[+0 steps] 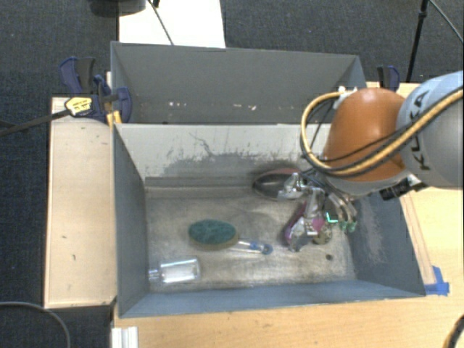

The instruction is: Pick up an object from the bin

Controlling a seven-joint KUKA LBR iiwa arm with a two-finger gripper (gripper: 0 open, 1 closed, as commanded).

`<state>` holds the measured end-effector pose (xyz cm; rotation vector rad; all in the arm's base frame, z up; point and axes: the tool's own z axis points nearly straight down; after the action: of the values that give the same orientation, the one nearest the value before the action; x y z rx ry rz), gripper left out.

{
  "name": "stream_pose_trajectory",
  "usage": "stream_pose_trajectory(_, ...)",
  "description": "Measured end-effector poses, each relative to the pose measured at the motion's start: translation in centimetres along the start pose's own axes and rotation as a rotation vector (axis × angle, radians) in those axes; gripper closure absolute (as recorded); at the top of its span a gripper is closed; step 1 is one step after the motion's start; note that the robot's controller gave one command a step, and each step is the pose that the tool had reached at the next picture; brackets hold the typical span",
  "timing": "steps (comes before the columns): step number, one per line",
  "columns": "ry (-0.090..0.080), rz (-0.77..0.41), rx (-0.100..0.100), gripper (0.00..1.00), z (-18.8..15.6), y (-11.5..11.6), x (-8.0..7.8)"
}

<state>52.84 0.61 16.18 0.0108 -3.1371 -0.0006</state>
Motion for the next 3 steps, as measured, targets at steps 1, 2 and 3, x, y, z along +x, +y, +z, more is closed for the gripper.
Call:
stream_pose_trajectory(1, -0.009, -0.031, 0.000, 0.00, 9.18, -8.94, -2.97)
stream_pose_trajectory(2, -0.010, -0.030, 0.000, 0.00, 8.95, -8.89, -3.11)
stream_pose_trajectory(3, -0.011, -0.030, 0.000, 0.00, 8.82, -8.87, -3.23)
